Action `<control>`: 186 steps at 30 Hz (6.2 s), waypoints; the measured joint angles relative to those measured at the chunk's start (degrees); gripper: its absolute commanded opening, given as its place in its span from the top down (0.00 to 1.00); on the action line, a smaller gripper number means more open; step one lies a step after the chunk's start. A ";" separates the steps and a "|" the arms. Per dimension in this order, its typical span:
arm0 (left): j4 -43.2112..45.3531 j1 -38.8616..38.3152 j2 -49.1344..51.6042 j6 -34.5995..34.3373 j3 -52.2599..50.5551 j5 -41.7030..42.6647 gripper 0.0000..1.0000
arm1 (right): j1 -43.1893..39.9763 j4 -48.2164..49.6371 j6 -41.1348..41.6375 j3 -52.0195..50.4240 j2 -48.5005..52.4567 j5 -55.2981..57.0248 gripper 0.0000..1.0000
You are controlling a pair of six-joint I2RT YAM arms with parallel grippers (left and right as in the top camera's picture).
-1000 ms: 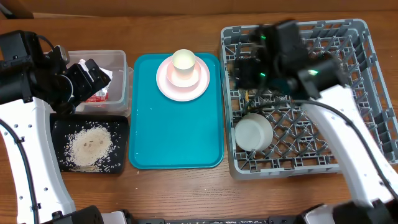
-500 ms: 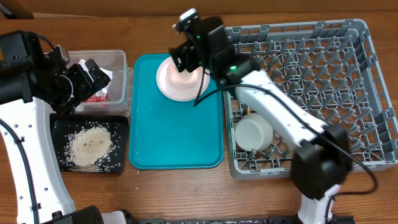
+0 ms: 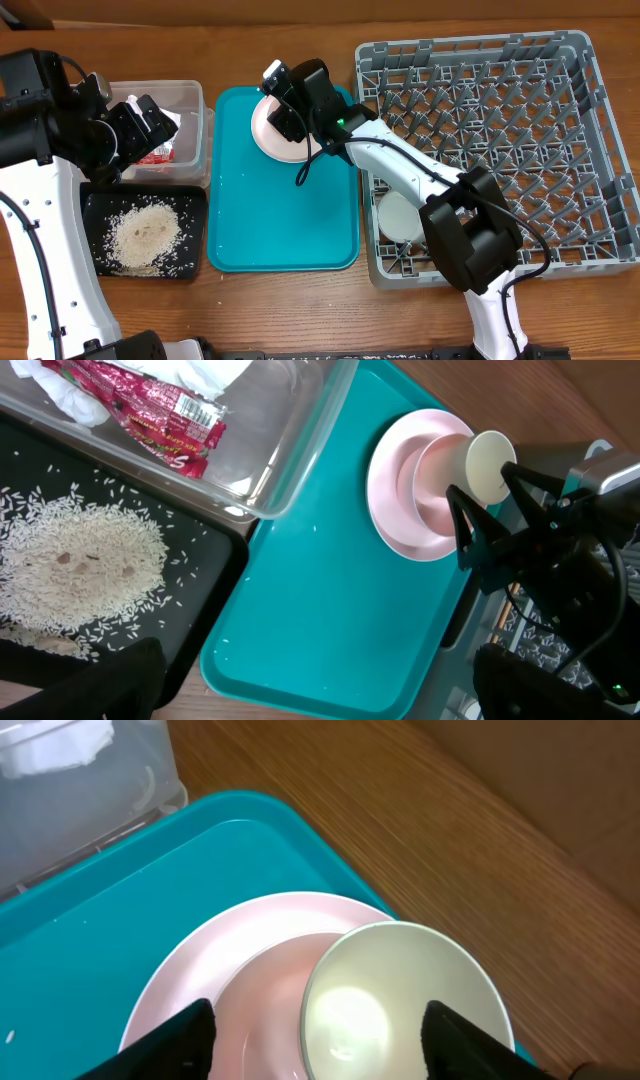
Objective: Sort waste into correct bins and load items into the dishwasher
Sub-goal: 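Move the right gripper to the white paper cup and grasp its rim, then lift the paper cup and carry it to the rack's back corner, then set the cup upright in the rack and release the right gripper, then move the right gripper over the pink plate and lower to its rim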
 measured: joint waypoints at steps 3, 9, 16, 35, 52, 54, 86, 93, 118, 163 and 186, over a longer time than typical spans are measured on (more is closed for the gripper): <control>0.02 0.00 0.00 0.00 0.00 0.00 0.00 | -0.02 -0.70 -0.33 0.02 0.44 0.00 0.46; 0.02 0.00 0.00 0.00 0.00 0.00 0.00 | -0.20 -2.71 -0.81 0.00 0.92 0.11 0.58; 0.00 0.00 0.00 0.00 0.00 0.00 0.00 | -0.28 -4.63 -0.92 0.02 0.98 0.13 0.70; 0.02 0.00 0.00 0.00 0.00 -0.02 0.00 | -0.28 -8.04 2.08 0.00 -5.03 0.07 0.96; 0.02 0.00 0.00 0.00 0.00 0.00 0.00 | -18.93 -15.69 21.53 0.24 -27.98 -33.59 0.96; 0.02 0.00 0.00 0.00 0.00 -0.02 0.00 | -24.04 -14.51 24.24 0.24 -26.45 -41.94 0.96; 0.02 0.00 0.00 0.00 0.00 0.00 0.00 | -32.17 -5.75 30.64 0.22 -0.42 -67.67 0.96; 0.02 0.00 0.00 0.00 0.00 0.00 0.00 | -32.11 -5.01 30.67 0.22 1.31 -68.83 0.96; 0.00 0.00 0.00 0.00 0.00 0.00 0.00 | -33.79 -15.98 21.97 0.24 2.25 -69.61 0.89; 0.02 0.00 0.00 0.00 0.00 0.00 0.00 | -34.58 -36.26 9.60 0.63 -10.23 -39.76 0.95; 0.04 0.00 0.00 0.00 0.00 -0.02 0.00 | 6.34 -18.45 9.38 0.70 -20.85 -5.46 0.79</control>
